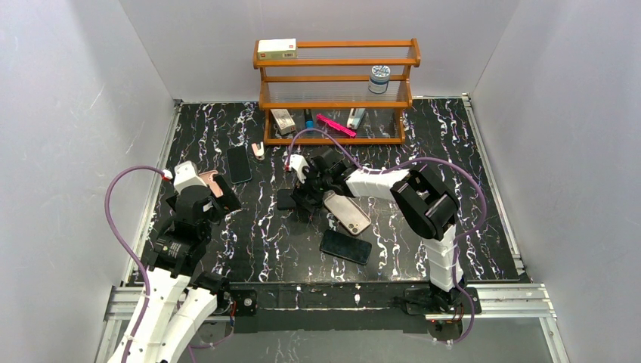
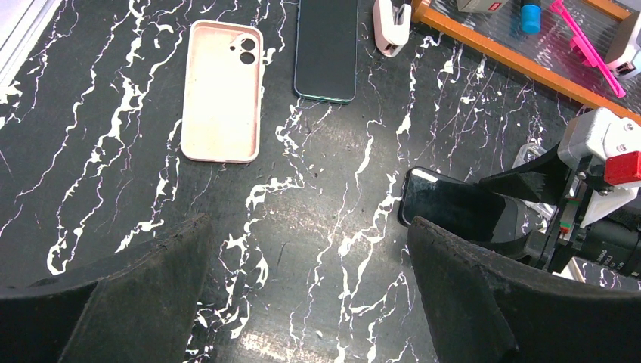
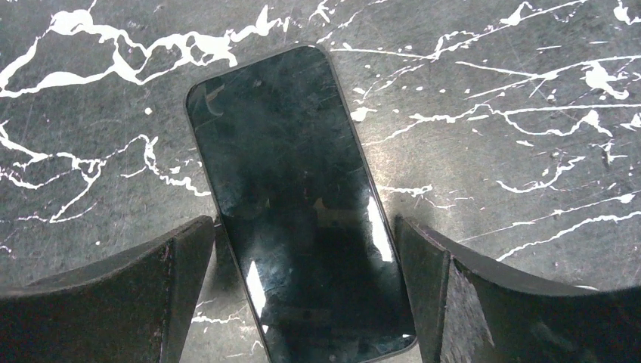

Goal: Put the phone into the phone case

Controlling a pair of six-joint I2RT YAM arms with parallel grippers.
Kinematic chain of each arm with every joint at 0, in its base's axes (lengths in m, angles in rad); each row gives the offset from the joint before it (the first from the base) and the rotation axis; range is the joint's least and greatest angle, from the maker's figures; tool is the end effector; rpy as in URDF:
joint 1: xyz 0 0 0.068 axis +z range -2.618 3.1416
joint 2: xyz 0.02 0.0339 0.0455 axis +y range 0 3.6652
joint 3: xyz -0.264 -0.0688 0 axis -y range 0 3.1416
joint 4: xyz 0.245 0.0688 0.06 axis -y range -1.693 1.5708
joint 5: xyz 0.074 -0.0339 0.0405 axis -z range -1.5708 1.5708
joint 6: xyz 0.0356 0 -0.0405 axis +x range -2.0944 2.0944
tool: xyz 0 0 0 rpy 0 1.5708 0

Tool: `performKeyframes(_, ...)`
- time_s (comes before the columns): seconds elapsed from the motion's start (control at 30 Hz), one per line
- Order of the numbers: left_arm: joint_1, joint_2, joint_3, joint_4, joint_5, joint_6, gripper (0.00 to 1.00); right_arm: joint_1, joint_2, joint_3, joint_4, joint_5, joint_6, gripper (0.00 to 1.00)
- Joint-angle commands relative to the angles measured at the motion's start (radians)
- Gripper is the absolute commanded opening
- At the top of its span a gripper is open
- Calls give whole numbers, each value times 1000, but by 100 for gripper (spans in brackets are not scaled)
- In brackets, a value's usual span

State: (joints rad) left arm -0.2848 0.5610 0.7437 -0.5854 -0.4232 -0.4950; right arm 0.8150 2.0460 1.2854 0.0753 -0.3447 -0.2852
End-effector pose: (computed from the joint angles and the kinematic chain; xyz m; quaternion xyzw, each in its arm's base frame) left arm 0.1235 -0.0209 0.3157 -0.2007 0.7990 -0.0429 0.5652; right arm 0.2950 0.3305 0.1548 -0.5280 0.7205 0.2601 0.3668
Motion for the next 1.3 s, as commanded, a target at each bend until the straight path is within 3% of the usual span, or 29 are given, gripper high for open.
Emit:
performKeyframes(0.0,3,-9,23,-13,-37,-14,98,8,-13,34,-194,-27,-53,99)
performKeyframes(0.47,3,-8,23,-11,-42,-14,98,96,12,147,-335,103,21,92)
performKeyframes(0.6,3,-6,23,-12,-42,-13,98,107,21,155,-297,183,34,98)
performKeyframes(1.0,4,2,24,-14,-49,-17,98,151,85,193,-290,302,19,98)
performKeyframes(1.13,3,9,25,-13,-48,-16,98,153,98,199,-313,262,24,88)
performKeyframes(1.27,3,9,26,-13,-50,-17,98,152,86,204,-355,229,50,69)
